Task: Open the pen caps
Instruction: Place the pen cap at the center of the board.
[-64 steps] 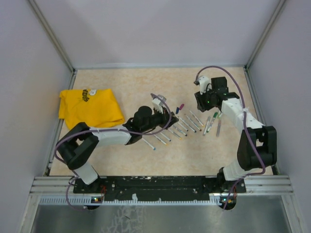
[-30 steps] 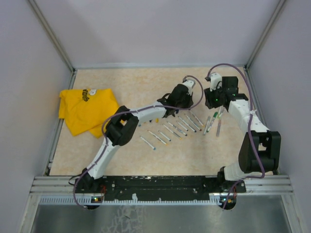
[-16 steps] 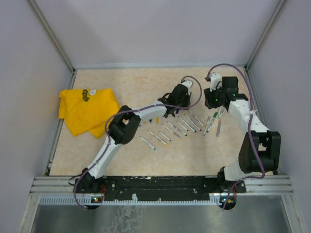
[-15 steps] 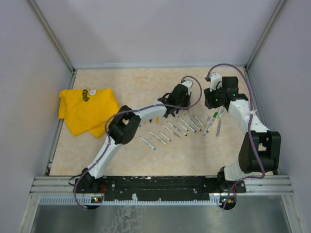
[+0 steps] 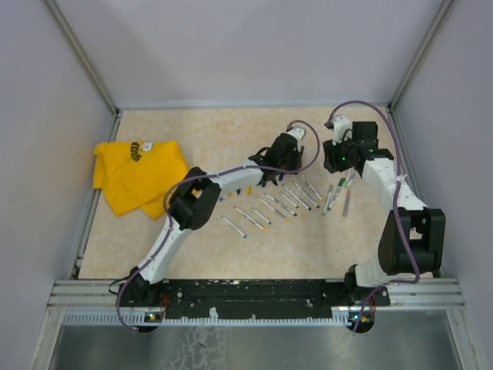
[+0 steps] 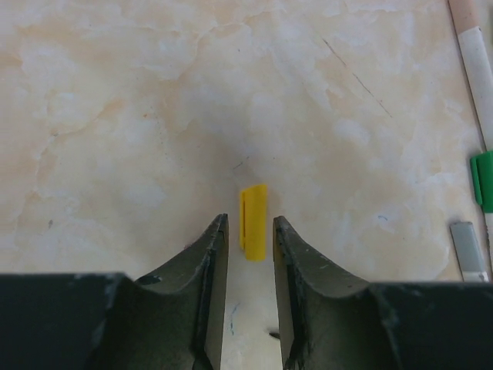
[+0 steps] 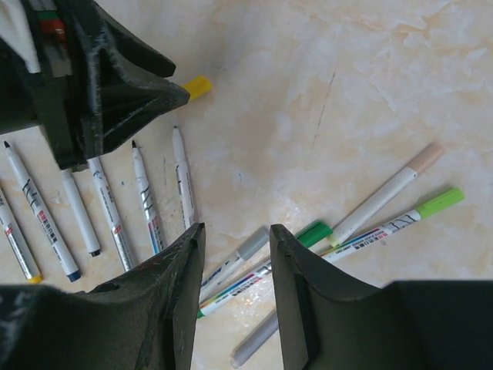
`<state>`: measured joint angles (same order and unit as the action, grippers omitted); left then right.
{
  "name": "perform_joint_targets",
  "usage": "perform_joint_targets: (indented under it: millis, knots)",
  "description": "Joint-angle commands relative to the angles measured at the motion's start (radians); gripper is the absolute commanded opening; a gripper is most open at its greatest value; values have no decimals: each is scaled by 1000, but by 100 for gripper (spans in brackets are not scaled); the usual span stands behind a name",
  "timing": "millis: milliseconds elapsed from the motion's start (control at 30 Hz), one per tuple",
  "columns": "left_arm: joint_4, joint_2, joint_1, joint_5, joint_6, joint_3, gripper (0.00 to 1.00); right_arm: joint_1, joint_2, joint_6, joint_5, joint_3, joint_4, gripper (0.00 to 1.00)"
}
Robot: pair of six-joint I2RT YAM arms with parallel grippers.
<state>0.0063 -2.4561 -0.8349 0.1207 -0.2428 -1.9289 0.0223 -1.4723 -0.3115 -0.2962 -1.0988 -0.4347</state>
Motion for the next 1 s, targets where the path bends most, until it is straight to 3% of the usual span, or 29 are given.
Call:
perform_joint_targets:
  millis: [0, 133, 333, 500, 600, 800, 967]
  knots:
    - [39, 171, 3, -23, 19, 77, 35, -19, 55, 3, -19, 1, 27, 40]
    - [166, 360, 3, -93, 18, 275, 39, -56, 56, 5, -49, 4, 24, 40]
    - [416, 698, 5, -185, 29, 727, 44, -123, 43, 12, -100, 9, 8, 40]
    - [554, 931, 7, -187, 17, 1113, 48, -131, -9, 21, -149, 4, -20, 39]
    - [600, 1053, 9, -182, -32, 1295, 56, -131, -58, 33, -193, -10, -51, 38]
    - [747, 1248, 10, -254, -156, 1561, 69, -130, -118, 44, -192, -22, -101, 30]
    - [729, 1350, 11, -231, -164, 1629, 70, -111, -121, 22, -151, 13, -120, 29]
